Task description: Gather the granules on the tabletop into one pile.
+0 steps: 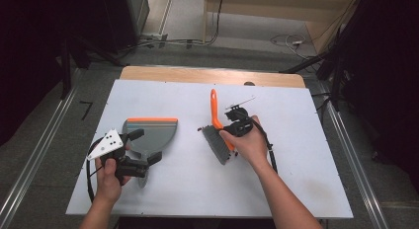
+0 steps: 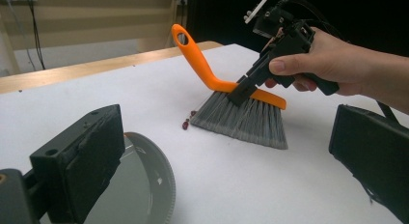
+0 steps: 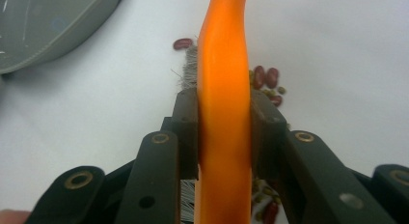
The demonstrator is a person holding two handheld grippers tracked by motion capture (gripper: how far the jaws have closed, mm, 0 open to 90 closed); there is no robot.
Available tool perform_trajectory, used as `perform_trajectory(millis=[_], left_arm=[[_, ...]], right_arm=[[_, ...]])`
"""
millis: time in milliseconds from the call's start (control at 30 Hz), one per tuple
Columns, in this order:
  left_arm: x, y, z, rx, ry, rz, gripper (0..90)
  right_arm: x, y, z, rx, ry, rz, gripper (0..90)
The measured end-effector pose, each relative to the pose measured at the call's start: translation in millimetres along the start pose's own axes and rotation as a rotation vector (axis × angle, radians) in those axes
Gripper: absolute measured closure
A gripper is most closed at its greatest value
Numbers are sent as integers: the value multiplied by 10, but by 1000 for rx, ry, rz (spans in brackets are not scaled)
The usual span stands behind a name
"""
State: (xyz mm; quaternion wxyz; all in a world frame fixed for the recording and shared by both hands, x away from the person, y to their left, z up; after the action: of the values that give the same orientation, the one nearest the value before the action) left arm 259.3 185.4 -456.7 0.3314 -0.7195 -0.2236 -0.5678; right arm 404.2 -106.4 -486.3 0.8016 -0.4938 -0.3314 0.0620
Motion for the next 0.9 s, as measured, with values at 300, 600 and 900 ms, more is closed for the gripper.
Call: perform_trajectory(millis=[300, 600, 900], left_arm=[[-7, 9, -3, 0, 2, 6, 0], [-4, 27, -5, -2, 0, 7, 0], [4, 18, -3, -3, 6, 6, 0]], right_arm=[[-30, -83, -139, -20, 19, -15, 679], [51, -219, -27, 16, 35, -58, 689], [277, -10, 337, 67, 7, -49, 691]])
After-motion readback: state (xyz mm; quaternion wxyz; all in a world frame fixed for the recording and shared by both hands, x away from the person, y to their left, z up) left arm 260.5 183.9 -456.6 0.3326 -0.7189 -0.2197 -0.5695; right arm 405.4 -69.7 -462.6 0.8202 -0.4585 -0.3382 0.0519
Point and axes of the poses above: each handheld gripper's, and its own axes: y roughly forward along the jaws, x roughly out of its top, z roughly to its left, the point moved 4 cm from there along y, roughly forward along the jaws, and after that the axes turned 2 degrees about x, right-handed, at the moved point
